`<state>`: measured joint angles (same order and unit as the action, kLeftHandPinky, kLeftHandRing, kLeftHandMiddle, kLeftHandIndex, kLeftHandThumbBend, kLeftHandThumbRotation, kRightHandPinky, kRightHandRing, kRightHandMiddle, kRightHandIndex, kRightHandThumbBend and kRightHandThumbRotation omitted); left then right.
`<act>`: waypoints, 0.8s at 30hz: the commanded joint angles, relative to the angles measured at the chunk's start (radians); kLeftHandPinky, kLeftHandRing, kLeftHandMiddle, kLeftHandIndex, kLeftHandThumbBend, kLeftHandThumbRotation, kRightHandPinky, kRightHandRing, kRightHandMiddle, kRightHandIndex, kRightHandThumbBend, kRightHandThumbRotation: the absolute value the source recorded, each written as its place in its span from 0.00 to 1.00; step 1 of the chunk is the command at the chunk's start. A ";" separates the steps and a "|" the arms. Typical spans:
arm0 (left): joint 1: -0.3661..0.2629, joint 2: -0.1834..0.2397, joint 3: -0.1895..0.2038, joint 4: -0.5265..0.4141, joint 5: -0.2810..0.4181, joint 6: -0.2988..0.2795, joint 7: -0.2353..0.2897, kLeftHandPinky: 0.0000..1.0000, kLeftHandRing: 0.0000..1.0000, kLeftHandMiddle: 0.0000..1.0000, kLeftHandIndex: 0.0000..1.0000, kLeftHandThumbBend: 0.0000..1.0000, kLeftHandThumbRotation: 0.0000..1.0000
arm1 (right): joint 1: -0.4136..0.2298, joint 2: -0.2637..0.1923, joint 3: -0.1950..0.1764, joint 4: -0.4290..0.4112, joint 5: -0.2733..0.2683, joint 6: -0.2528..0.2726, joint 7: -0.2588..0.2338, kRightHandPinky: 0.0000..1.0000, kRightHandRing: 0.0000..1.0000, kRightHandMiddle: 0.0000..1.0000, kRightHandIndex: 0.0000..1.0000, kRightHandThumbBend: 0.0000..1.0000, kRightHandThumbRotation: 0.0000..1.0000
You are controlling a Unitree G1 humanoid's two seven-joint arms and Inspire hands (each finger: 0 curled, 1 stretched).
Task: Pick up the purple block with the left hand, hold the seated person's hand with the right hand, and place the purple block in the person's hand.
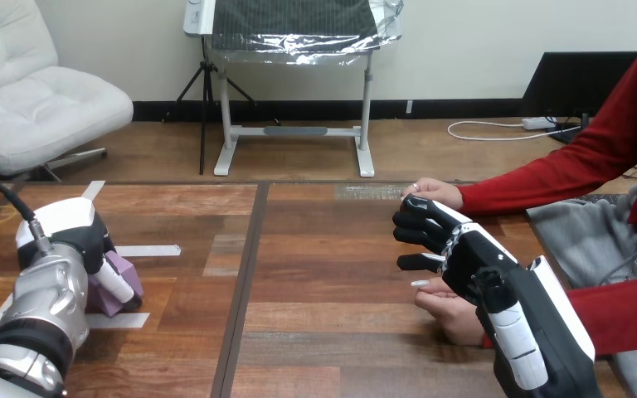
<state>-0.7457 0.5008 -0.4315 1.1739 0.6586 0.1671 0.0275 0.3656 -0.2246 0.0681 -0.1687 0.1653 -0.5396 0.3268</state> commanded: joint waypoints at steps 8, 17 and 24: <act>-0.042 0.000 0.022 -0.027 -0.021 -0.004 0.036 0.29 0.38 0.46 0.48 0.74 0.00 | -0.052 0.014 -0.016 -0.048 -0.003 -0.015 -0.011 0.74 0.84 0.85 0.85 0.70 1.00; -0.036 -0.003 0.046 -0.043 -0.052 -0.013 0.051 0.32 0.42 0.49 0.47 0.79 0.00 | -0.067 0.018 -0.022 -0.027 -0.011 -0.023 -0.018 0.74 0.84 0.84 0.85 0.68 1.00; -0.019 0.001 0.066 -0.103 -0.084 -0.023 0.049 0.32 0.42 0.49 0.47 0.80 0.00 | -0.091 0.015 -0.035 0.007 -0.014 -0.031 -0.022 0.74 0.82 0.83 0.84 0.68 1.00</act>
<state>-0.7401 0.4984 -0.3854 1.1569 0.5873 0.1651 0.0495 0.3578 -0.2234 0.0644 -0.1661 0.1531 -0.5412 0.3183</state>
